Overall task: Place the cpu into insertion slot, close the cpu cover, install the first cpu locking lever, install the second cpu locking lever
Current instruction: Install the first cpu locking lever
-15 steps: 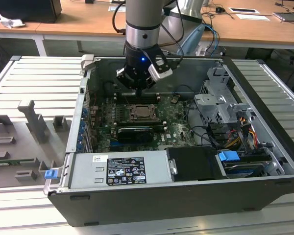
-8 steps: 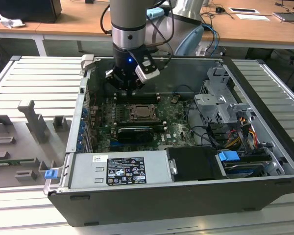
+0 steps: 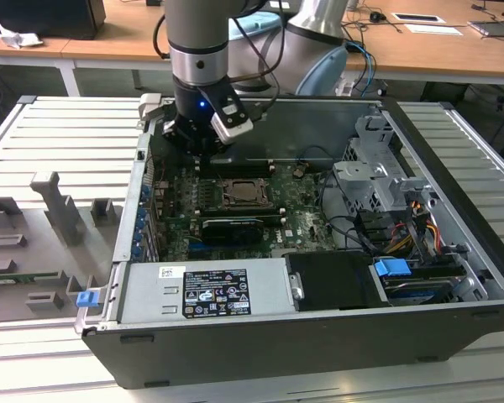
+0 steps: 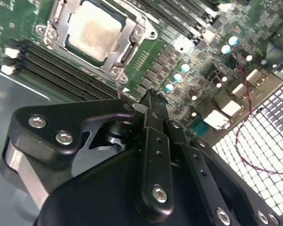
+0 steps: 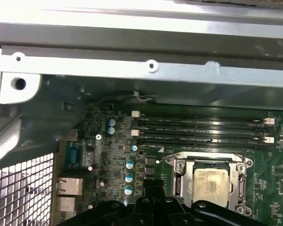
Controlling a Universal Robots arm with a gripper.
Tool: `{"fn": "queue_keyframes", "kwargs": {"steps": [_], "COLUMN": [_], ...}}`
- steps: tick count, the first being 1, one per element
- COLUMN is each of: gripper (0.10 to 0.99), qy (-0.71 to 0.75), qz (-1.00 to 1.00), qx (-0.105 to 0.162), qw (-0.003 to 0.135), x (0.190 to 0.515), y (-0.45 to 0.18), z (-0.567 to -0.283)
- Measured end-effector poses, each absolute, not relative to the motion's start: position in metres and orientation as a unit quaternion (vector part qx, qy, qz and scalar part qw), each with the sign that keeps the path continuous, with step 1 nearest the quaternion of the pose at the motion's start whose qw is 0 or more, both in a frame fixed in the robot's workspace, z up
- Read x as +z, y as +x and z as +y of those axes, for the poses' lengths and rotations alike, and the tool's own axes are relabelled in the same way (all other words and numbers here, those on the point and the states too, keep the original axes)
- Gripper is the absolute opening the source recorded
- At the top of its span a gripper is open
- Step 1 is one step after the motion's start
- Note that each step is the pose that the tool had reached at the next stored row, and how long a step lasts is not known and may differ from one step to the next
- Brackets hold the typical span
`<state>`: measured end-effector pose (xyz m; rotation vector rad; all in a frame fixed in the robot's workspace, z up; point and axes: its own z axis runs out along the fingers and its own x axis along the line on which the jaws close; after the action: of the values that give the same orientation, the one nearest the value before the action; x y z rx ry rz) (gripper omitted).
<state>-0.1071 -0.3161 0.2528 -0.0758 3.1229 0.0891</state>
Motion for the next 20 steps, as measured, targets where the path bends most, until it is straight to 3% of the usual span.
{"fn": "queue_keyframes", "kwargs": {"steps": [10,20], "gripper": [0.106,0.106], "qy": [-0.024,-0.024], "qz": [0.999,0.999], "qx": [0.029,0.029], "qw": [0.008,0.009], "x": [0.253,0.253], "y": [-0.112,-0.089], "z": [-0.298,-0.297]}}
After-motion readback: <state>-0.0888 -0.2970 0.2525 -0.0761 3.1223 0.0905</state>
